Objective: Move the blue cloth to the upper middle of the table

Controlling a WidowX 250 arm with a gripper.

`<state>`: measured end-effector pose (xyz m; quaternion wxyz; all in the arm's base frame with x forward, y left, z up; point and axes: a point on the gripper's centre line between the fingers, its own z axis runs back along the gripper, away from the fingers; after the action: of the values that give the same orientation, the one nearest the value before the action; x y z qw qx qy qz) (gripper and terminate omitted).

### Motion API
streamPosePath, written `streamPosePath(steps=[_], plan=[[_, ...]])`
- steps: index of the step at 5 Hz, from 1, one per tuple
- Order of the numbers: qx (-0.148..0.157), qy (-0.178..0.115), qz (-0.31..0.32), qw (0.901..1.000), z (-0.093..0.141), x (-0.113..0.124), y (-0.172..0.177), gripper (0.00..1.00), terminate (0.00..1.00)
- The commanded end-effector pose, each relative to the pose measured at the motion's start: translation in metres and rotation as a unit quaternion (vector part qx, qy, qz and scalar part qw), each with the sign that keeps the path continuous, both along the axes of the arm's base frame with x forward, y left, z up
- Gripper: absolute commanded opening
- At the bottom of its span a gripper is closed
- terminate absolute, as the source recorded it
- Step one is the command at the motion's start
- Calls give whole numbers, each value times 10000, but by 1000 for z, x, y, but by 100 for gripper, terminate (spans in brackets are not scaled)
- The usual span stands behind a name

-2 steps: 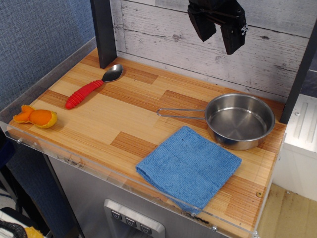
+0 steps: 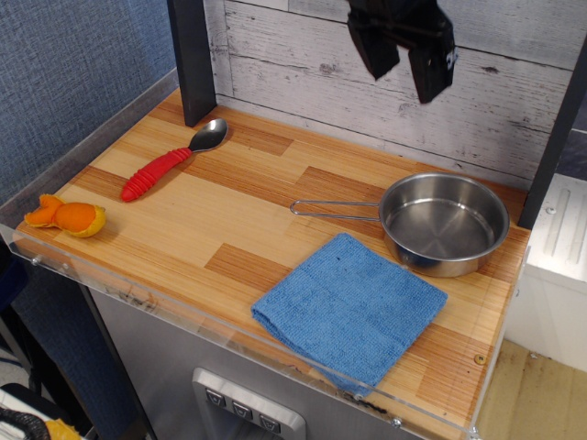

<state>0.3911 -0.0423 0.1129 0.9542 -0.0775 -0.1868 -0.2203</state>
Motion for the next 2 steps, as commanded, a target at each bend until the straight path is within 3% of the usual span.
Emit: streamPosePath(steps=[1,2], plan=[[40,-159,-105,9998,1,-34,-8,100,0],[180,-143,-383,9990,-10,-53,-13,100,0]])
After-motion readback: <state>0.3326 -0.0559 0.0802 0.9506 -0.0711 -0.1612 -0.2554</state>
